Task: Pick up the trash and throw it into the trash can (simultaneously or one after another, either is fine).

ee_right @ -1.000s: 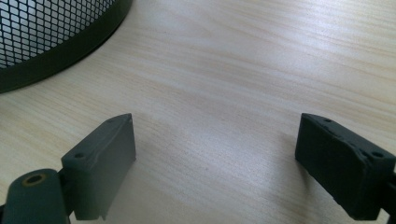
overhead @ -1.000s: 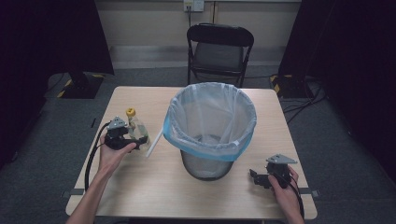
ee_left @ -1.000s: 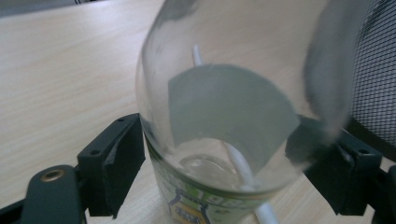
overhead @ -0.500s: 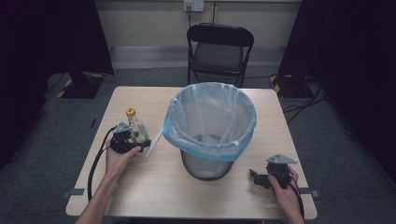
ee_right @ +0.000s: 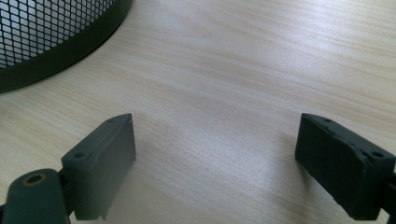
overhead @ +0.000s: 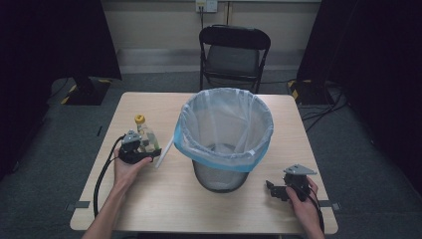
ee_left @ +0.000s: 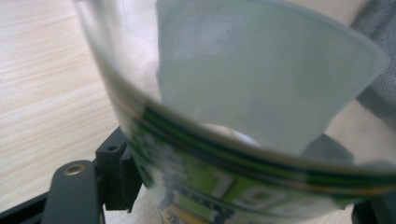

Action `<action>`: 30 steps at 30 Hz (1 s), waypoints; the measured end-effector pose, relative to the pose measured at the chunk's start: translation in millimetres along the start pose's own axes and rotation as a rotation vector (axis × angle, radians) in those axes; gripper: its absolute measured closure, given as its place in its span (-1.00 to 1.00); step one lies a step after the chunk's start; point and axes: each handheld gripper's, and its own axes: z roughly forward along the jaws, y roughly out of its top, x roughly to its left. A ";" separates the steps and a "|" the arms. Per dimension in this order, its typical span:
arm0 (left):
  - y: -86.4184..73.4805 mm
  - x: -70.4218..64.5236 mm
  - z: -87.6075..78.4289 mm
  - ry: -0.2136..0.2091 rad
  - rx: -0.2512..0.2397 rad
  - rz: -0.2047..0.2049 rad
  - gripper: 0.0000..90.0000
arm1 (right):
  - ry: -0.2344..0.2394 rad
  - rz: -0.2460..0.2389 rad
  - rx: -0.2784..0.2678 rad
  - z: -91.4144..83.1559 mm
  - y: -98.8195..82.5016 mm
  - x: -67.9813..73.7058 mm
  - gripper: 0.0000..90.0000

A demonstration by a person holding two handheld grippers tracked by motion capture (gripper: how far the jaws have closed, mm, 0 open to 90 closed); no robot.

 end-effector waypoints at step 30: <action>6.4 4.2 -14.8 -0.017 -0.097 -0.079 -0.39 | 0.000 -0.001 -0.001 0.1 0.0 -0.1 -0.75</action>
